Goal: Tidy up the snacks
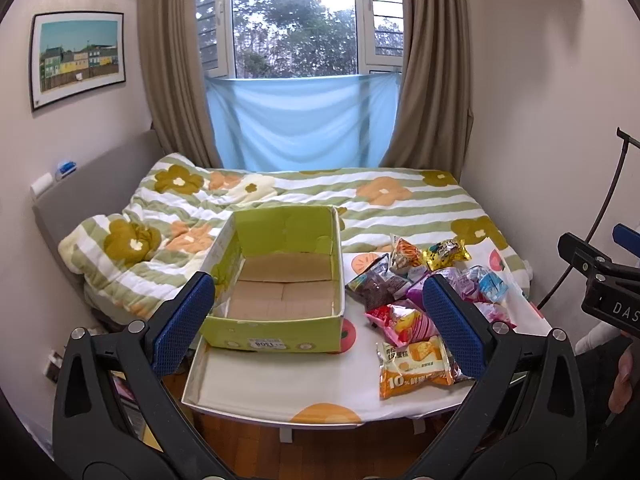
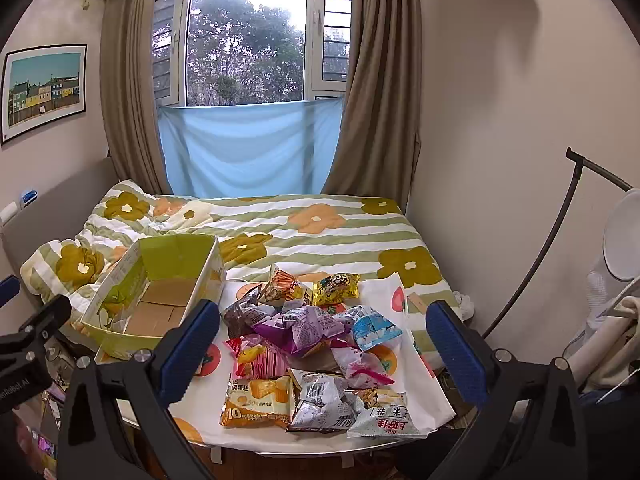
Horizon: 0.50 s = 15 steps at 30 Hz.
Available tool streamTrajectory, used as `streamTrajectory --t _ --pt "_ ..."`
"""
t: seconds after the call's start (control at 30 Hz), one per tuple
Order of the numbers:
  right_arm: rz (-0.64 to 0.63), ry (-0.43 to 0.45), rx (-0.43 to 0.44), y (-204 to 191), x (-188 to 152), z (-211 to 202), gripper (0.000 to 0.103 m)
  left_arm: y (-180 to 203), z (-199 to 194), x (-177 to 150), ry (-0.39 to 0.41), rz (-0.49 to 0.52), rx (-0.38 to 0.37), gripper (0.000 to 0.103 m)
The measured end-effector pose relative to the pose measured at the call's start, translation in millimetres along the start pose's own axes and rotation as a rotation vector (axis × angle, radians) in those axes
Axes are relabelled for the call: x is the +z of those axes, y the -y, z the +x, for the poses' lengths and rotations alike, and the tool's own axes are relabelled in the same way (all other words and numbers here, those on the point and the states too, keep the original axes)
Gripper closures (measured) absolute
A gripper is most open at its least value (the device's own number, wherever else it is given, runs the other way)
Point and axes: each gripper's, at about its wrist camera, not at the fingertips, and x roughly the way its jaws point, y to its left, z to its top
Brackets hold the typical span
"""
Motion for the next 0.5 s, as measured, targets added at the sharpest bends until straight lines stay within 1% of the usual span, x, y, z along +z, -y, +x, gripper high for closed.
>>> streamTrajectory --t 0.37,0.5 --pt "0.003 -0.006 0.006 0.0 -0.9 3.1 0.000 -2.8 5.7 -0.5 -0.031 -0.027 -0.015 0.001" --pt "0.003 -0.007 0.008 1.3 -0.5 4.1 0.000 -3.1 10.1 -1.9 -0.051 -0.031 0.003 0.001"
